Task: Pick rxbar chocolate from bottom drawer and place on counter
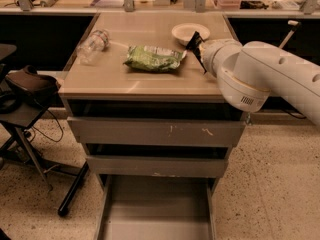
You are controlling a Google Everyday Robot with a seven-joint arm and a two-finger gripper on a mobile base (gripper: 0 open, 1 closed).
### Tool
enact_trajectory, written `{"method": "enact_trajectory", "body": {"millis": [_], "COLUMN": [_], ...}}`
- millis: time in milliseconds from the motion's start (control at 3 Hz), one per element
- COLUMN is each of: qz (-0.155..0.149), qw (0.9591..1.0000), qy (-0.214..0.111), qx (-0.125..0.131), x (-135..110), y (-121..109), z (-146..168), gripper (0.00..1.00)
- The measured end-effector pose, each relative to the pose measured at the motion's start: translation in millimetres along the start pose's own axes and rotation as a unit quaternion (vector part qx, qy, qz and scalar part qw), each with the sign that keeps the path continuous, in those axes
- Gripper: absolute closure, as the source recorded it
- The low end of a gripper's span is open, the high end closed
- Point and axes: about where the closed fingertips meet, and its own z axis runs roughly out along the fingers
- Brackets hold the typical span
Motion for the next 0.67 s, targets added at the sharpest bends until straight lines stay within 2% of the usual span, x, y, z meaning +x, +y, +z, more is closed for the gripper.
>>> {"method": "enact_trajectory", "body": {"millis": [333,667], "qz": [0.0,0.0], "qw": [1.0,1.0], "qy": [0.0,0.0], "qx": [0.0,0.0], "x": [0.0,0.0], "y": [0.0,0.0], "z": [0.0,0.0], "gripper": [0.11,0.0]}}
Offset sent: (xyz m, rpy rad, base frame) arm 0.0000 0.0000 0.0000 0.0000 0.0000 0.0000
